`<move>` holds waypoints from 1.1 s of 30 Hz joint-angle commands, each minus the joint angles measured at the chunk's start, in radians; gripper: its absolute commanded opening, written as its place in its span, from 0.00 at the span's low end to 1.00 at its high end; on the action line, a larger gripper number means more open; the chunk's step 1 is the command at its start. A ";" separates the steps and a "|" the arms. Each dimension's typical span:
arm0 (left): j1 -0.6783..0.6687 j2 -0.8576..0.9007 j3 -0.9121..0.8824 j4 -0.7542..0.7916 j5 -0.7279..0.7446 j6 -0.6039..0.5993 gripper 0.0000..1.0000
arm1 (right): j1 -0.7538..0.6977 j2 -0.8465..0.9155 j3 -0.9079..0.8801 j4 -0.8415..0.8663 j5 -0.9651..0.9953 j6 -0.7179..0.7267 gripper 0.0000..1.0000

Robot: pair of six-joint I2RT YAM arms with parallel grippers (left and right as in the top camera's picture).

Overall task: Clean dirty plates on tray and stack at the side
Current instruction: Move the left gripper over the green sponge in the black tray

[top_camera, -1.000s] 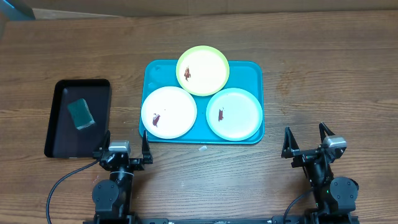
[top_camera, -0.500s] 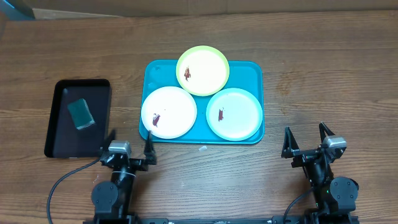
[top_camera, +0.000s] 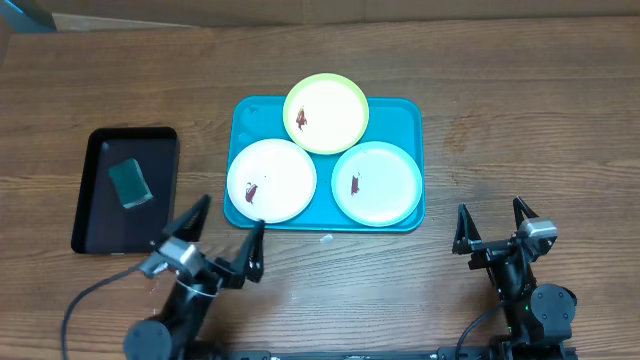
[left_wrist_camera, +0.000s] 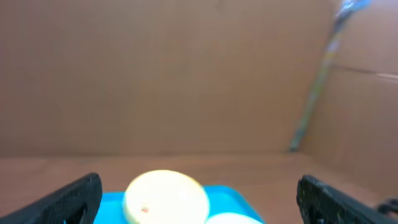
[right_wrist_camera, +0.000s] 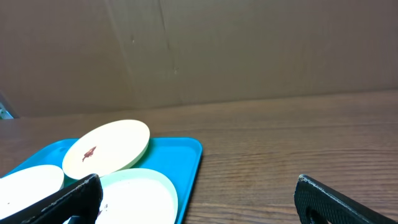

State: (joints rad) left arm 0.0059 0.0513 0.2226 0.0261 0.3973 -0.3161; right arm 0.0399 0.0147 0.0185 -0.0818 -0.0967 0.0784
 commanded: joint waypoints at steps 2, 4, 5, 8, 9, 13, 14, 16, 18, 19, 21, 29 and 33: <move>-0.005 0.188 0.327 -0.255 -0.311 0.213 1.00 | -0.004 -0.012 -0.011 0.005 0.006 0.003 1.00; -0.005 0.317 0.476 -0.424 -0.461 0.201 1.00 | -0.004 -0.012 -0.011 0.005 0.006 0.003 1.00; -0.005 0.384 0.548 -0.509 -0.514 0.201 1.00 | -0.004 -0.012 -0.011 0.005 0.006 0.003 1.00; -0.005 0.572 0.751 -0.739 -0.589 0.206 1.00 | -0.004 -0.012 -0.011 0.005 0.006 0.003 1.00; -0.005 0.628 0.810 -0.803 -0.586 0.204 1.00 | -0.004 -0.012 -0.011 0.005 0.006 0.003 1.00; -0.003 0.774 0.924 -0.867 -0.499 0.203 1.00 | -0.004 -0.012 -0.011 0.005 0.006 0.003 1.00; 0.003 0.801 0.941 -0.866 -0.529 0.177 1.00 | -0.004 -0.012 -0.011 0.005 0.006 0.003 1.00; 0.035 0.866 0.990 -0.898 -0.608 0.076 1.00 | -0.004 -0.012 -0.011 0.005 0.006 0.003 1.00; 0.094 0.939 1.039 -0.949 -0.621 0.032 1.00 | -0.004 -0.012 -0.011 0.005 0.006 0.003 1.00; 0.135 0.983 1.058 -0.970 -0.615 0.014 1.00 | -0.004 -0.012 -0.011 0.005 0.006 0.003 1.00; 0.220 1.061 1.077 -1.009 -0.612 -0.041 1.00 | -0.004 -0.012 -0.011 0.005 0.006 0.003 1.00; 0.536 1.346 1.078 -0.991 -0.544 -0.158 1.00 | -0.004 -0.012 -0.011 0.005 0.006 0.003 1.00; 0.585 1.466 1.078 -0.951 -0.444 -0.163 1.00 | -0.004 -0.012 -0.011 0.005 0.006 0.003 1.00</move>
State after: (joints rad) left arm 0.5743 1.4628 1.2888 -0.9356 -0.1368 -0.4400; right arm 0.0399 0.0147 0.0185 -0.0826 -0.0967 0.0780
